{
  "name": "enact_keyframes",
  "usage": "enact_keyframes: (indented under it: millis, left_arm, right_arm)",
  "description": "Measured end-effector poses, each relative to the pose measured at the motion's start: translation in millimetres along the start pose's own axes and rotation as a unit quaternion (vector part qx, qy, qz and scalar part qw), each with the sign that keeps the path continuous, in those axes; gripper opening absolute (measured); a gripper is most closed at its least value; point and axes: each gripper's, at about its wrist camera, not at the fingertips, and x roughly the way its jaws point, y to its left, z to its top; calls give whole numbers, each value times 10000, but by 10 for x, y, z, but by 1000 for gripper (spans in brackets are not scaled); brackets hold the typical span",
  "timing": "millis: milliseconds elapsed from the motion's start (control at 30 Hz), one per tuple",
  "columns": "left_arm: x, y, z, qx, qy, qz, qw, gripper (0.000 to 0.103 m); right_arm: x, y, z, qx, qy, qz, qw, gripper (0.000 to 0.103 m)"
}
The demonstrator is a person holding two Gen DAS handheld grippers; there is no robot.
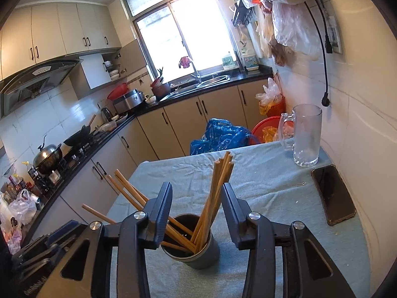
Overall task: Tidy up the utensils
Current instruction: 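Lower both chopsticks into the cup and open both grippers, then pull both open grippers back from the black cup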
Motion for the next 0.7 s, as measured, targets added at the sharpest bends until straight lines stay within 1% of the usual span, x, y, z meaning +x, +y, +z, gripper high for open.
enact_keyframes:
  millis: [133, 367, 433, 567, 633, 700]
  left_arm:
    - [-187, 54, -48, -72, -72, 61, 9999, 52]
    - [-484, 109, -206, -128, -156, 135, 9997, 66]
    - [-555, 113, -261, -136, -156, 167, 9996, 68]
    - [-711, 83, -380, 25, -210, 325, 9992, 72]
    - [-809, 64, -452, 124, -301, 447, 9985, 77]
    - [-886, 51, -508, 170, -379, 524, 9978, 84]
  right_arm:
    - [-126, 50, 5, -52, -78, 7, 10000, 48]
    - [-404, 124, -52, -137, -193, 13, 9997, 53]
    - [-488, 151, -97, -192, -176, 27, 9997, 54]
    - [-611, 170, -208, -301, -111, -5, 9995, 58]
    - [-696, 178, -287, -333, -80, 0, 9994, 59]
    - [-766, 180, -360, -339, -63, -13, 9994, 61]
